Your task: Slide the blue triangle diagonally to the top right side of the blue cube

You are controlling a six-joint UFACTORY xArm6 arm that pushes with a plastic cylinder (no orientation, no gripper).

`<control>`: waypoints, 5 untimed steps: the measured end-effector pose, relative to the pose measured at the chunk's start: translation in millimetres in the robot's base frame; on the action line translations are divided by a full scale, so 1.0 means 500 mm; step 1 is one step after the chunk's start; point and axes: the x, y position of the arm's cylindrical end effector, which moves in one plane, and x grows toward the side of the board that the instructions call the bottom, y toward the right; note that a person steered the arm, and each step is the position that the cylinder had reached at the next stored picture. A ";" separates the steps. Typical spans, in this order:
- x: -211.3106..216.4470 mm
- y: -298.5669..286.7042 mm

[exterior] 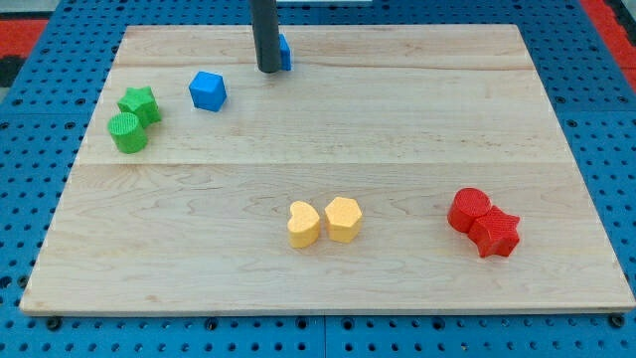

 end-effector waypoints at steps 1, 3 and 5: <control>-0.033 -0.047; -0.074 0.190; 0.126 0.157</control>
